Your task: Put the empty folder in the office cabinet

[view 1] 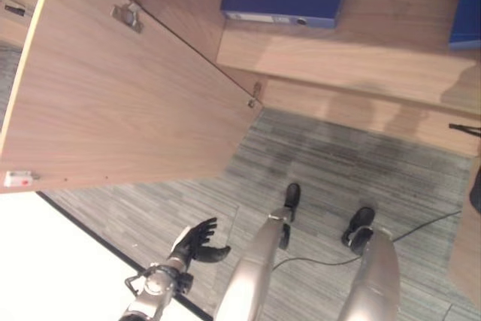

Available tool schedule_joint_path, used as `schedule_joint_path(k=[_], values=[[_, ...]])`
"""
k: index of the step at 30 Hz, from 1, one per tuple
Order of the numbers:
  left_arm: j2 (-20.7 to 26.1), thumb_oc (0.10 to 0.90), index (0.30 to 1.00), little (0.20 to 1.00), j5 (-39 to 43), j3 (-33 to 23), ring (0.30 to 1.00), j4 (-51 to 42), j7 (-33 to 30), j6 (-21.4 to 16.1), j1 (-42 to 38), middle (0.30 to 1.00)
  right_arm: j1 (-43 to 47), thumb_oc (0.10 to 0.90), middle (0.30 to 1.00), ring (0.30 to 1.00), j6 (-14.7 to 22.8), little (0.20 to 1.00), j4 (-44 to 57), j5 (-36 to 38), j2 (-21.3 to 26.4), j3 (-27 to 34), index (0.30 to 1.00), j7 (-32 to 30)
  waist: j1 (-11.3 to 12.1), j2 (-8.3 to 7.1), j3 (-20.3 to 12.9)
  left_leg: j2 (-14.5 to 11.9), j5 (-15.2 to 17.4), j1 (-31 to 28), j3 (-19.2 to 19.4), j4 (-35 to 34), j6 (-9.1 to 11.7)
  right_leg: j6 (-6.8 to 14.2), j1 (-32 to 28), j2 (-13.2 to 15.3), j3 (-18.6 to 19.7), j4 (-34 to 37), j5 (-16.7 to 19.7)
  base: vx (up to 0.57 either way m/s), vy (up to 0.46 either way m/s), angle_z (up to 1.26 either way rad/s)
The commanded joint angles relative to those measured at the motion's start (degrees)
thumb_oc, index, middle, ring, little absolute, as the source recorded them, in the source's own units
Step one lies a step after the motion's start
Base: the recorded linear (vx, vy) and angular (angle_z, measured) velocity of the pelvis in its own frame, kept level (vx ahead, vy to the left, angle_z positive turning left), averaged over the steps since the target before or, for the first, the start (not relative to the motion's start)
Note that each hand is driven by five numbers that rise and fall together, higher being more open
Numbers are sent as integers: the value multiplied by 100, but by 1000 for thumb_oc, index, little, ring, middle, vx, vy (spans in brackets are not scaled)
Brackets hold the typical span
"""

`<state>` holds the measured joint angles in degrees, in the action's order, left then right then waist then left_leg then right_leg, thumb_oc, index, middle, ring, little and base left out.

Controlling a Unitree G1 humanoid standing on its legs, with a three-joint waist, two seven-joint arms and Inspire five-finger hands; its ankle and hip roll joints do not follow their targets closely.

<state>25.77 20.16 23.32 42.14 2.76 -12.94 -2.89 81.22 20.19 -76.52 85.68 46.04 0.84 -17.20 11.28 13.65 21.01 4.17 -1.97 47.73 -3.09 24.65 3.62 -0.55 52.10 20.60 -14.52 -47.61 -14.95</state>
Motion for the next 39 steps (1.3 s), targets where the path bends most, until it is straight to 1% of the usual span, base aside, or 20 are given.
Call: schedule_joint_path(k=[1, 2, 6, 8, 9, 11, 12, 13, 15, 16, 20, 23, 24, 26, 27, 28, 31, 32, 35, 39], values=[[383, 800, 900, 900, 246, -15, 900, 373, -147, -73, 420, 900, 332, 402, 302, 302, 498, 302, 846, -94, 461, -319, 302, 209, 106, 22, -444, -676, 1028, -617, -331, 210, 722, 981, -679, -19, 293, 97, -714, 0, 0, 0], [394, 800, 900, 900, 222, 1, 900, 403, -136, -70, 414, 900, 389, 800, 900, 900, 500, 900, 841, -71, 471, -334, 900, 198, 101, 30, -423, -676, 1004, -702, -337, 144, 732, 983, -779, -19, 261, 134, -711, 30, -40, 1], [431, 800, 900, 900, 138, 49, 900, 484, -138, -42, 397, 900, 593, 800, 900, 900, 468, 900, 815, -80, 469, -463, 900, 173, 100, 21, -393, -667, 945, -944, -373, -67, 748, 998, -968, -56, 216, 253, -670, 4, -8, 1], [435, 800, 900, 900, 100, 38, 900, 594, -183, -25, 386, 900, 799, 800, 900, 900, 374, 900, 607, -177, 514, -607, 900, 18, 85, -21, -394, -689, 872, -1115, -375, -258, 775, 1008, -1126, -83, 170, 373, -625, 0, 0, 0], [444, 800, 900, 900, 60, 71, 900, 670, -205, -7, 368, 900, 960, 800, 900, 900, 271, 900, 383, -323, 566, -725, 900, -175, 71, -73, -409, -696, 829, -1216, -371, -364, 796, 1007, -1243, -113, 140, 471, -613, 0, 0, 0], [480, 800, 900, 900, -55, 157, 900, 753, -276, 29, 307, 900, 1184, 800, 900, 900, 36, 900, 60, -521, 549, -880, 900, -468, 52, -125, -421, -709, 764, -1408, -385, -566, 817, 1012, -1393, -148, 101, 612, -565, 7, -13, 2], [469, 800, 900, 900, -97, 180, 900, 764, -329, 42, 262, 900, 1326, 800, 900, 900, -52, 900, -42, -572, 527, -945, 900, -596, 38, -122, -387, -738, 698, -1606, -406, -784, 829, 998, -1583, -193, 47, 796, -538, -7, -54, 6], [525, 800, 900, 900, -169, 199, 900, 813, -408, 50, 213, 900, 1458, 800, 900, 900, -163, 900, -154, -645, 544, -988, 900, -819, 25, -188, -430, -758, 593, -1748, -419, -978, 852, 994, -1750, -239, -36, 989, -456, 2, -59, 5], [501, 800, 900, 900, -209, 212, 900, 908, -435, 77, 197, 900, 1579, 800, 900, 900, -339, 900, -326, -719, 559, -1083, 900, -974, 14, -214, -431, -784, 546, -1937, -442, -1151, 883, 993, -1911, -246, -113, 1124, -433, -5, -50, 2], [478, 800, 900, 900, -308, 263, 900, 999, -472, 89, 170, 900, 1668, 800, 900, 900, -514, 900, -493, -813, 589, -1165, 900, -1107, 9, -228, -454, -804, 478, -2081, -475, -1306, 892, 981, -2091, -273, -178, 1288, -392, -16, -31, 5], [372, 800, 900, 900, -342, 322, 900, 1159, -503, 97, 140, 900, 1783, 800, 900, 900, -658, 900, -694, -854, 661, -1271, 900, -1223, -2, -227, -472, -853, 333, -2252, -503, -1554, 914, 972, -2312, -299, -268, 1548, -280, -17, 5, 7], [230, 800, 900, 900, -396, 398, 900, 1235, -522, 137, 138, 900, 1756, 800, 900, 900, -818, 900, -913, -949, 717, -1312, 900, -1342, 19, -192, -506, -906, 201, -2461, -526, -1857, 910, 973, -2476, -324, -354, 1793, -169, -17, 22, 3], [227, 800, 900, 900, -397, 402, 900, 1240, -525, 135, 137, 900, 1754, 800, 900, 900, -819, 900, -914, -950, 718, -1313, 900, -1344, 18, -189, -503, -909, 197, -2478, -528, -1874, 912, 972, -2488, -326, -358, 1795, -174, -53, 42, -2], [135, 800, 900, 900, -402, 390, 900, 1321, -585, 151, 126, 900, 1654, 800, 900, 900, -882, 900, -1021, -966, 692, -1239, 900, -1428, 11, -148, -502, -936, 92, -2520, -534, -2013, 877, 971, -2501, -337, -370, 1862, -73, -41, 36, 7], [127, 800, 900, 900, -402, 391, 900, 1335, -591, 149, 124, 900, 1651, 800, 900, 900, -887, 900, -1020, -975, 687, -1236, 900, -1435, 6, -154, -512, -942, 123, -2552, -531, -2035, 881, 979, -2526, -343, -363, 1868, -121, -107, 54, 6], [104, 800, 900, 900, -395, 395, 900, 1350, -612, 143, 122, 900, 1617, 800, 900, 900, -887, 900, -1034, -993, 655, -1211, 900, -1463, 32, -118, -460, -943, -8, -2515, -542, -2035, 858, 959, -2474, -333, -425, 1888, 72, -103, 44, -4], [18, 800, 900, 900, -366, 422, 900, 1377, -663, 149, 87, 900, 1451, 800, 900, 900, -877, 900, -1065, -978, 530, -1054, 900, -1566, 13, -89, -426, -963, -23, -2561, -534, -2100, 836, 956, -2494, -361, -392, 1922, 76, -36, 22, -5], [-3, 800, 900, 900, -354, 427, 900, 1376, -674, 145, 62, 900, 1430, 800, 900, 900, -877, 900, -1076, -967, 475, -1032, 900, -1593, -9, -101, -459, -978, 75, -2614, -526, -2134, 837, 985, -2536, -376, -337, 1920, -63, 36, -8, -2], [-71, 800, 900, 900, -286, 448, 900, 1373, -745, 137, 55, 900, 1240, 800, 900, 900, -845, 900, -1049, -1031, 277, -912, 900, -1715, -6, -86, -383, -994, -46, -2579, -509, -2133, 810, 965, -2508, -389, -383, 1992, 145, -80, 28, -1], [-161, 800, 900, 900, -239, 489, 900, 1319, -752, 146, 60, 900, 964, 800, 900, 900, -800, 900, -941, -1019, 2, -722, 900, -1753, -20, -69, -353, -1044, -82, -2652, -518, -2236, 796, 966, -2539, -430, -371, 2052, 176, -6, 10, -9]])
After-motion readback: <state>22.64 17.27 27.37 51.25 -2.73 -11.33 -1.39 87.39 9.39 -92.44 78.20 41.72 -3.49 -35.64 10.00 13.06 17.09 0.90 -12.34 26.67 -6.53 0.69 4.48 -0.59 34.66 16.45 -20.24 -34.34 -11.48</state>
